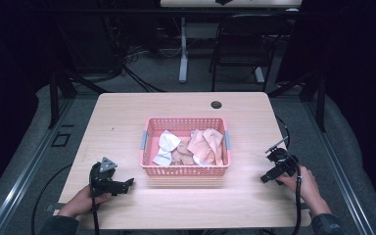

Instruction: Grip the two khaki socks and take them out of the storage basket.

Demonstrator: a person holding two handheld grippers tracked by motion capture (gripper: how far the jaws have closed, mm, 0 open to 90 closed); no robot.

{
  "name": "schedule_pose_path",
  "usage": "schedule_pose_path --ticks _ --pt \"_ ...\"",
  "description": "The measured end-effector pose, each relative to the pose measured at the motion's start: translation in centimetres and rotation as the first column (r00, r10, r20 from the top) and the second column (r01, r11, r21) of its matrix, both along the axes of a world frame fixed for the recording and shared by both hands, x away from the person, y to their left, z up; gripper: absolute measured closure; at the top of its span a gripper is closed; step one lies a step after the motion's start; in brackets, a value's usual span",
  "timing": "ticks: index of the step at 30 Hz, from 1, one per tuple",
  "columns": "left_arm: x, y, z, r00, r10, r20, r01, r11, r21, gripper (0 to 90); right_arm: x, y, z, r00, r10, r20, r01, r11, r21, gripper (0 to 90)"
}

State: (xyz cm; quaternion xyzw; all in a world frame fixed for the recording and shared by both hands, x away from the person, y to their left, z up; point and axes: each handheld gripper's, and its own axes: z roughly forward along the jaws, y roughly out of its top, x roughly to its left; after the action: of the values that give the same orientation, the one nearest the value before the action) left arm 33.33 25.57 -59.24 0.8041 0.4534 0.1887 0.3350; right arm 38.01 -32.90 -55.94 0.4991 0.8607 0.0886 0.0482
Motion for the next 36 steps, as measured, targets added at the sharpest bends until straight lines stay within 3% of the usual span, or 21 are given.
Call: schedule_pose_path --ticks 9,10,17,18,21,24,25,26,29,32,36 --pt "0.0 0.0 0.0 1.0000 -0.006 0.000 0.006 1.0000 -0.001 0.0 0.0 0.0 0.0 1.0000 0.001 0.009 -0.001 1.000 -0.002 0.0" --pt "0.0 0.0 0.0 1.0000 -0.006 0.000 0.006 1.0000 -0.001 0.0 -0.1 0.1 -0.2 0.9994 -0.019 0.027 0.019 1.000 0.013 0.0" --pt "0.0 0.1 0.0 1.0000 -0.006 0.000 0.006 1.0000 -0.001 0.0 0.3 0.3 0.0 0.9999 -0.004 -0.011 0.004 1.000 -0.014 0.0" --pt "0.0 0.0 0.0 1.0000 -0.006 -0.001 0.006 1.0000 -0.001 0.0 0.3 0.4 -0.2 0.9998 -0.018 0.000 0.018 1.000 0.004 0.0" --pt "0.0 0.0 0.0 1.0000 -0.005 0.000 0.005 1.0000 -0.002 0.0 0.4 0.5 0.2 0.9996 0.017 -0.022 -0.017 1.000 -0.022 0.0" --pt "0.0 0.0 0.0 1.0000 -0.005 0.000 0.005 1.0000 -0.002 0.0 0.1 0.8 0.1 0.9998 -0.015 0.016 0.015 1.000 0.024 0.0" --pt "0.0 0.0 0.0 1.0000 -0.005 0.000 0.005 1.0000 -0.002 0.0 0.3 0.8 0.5 0.9998 0.012 -0.014 -0.012 1.000 0.001 0.0" --pt "0.0 0.0 0.0 1.0000 -0.005 -0.001 0.005 1.0000 -0.002 0.0 0.1 0.9 0.3 0.9993 -0.023 0.028 0.022 0.999 0.042 0.0" --pt "0.0 0.0 0.0 1.0000 -0.005 -0.002 0.005 1.0000 -0.002 0.1 0.3 0.9 1.0 1.0000 0.006 0.008 -0.006 1.000 0.016 0.0" --pt "0.0 0.0 0.0 1.0000 -0.005 -0.002 0.005 1.0000 -0.001 0.1 0.4 1.0 1.4 0.9997 -0.005 0.022 0.004 0.999 0.048 0.0" --pt "0.0 0.1 0.0 1.0000 -0.007 -0.002 0.007 1.0000 0.001 0.0 0.6 1.1 2.2 0.9997 0.019 0.016 -0.020 0.999 0.039 0.0"
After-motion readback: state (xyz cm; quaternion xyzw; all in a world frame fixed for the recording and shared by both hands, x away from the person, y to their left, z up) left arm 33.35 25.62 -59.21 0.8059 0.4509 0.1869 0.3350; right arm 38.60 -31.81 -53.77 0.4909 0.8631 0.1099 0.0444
